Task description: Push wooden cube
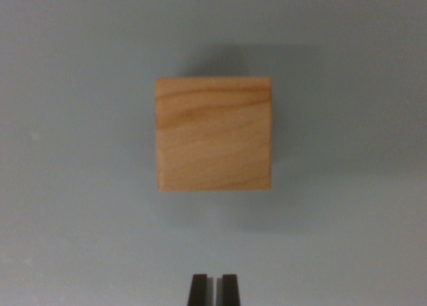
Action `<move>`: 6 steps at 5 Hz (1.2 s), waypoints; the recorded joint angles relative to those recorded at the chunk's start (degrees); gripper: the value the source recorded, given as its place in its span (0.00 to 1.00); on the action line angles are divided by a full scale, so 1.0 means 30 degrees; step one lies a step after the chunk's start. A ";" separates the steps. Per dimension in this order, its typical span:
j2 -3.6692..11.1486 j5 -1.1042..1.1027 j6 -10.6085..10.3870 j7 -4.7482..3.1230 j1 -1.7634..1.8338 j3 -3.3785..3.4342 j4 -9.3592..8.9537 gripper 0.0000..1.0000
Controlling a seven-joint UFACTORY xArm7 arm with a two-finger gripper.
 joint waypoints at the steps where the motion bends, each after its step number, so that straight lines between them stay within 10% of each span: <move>1: 0.0120 -0.0034 -0.0643 -0.0059 -0.0032 -0.0046 -0.0531 0.00; 6: 0.0307 -0.0088 -0.1639 -0.0150 -0.0081 -0.0118 -0.1354 0.00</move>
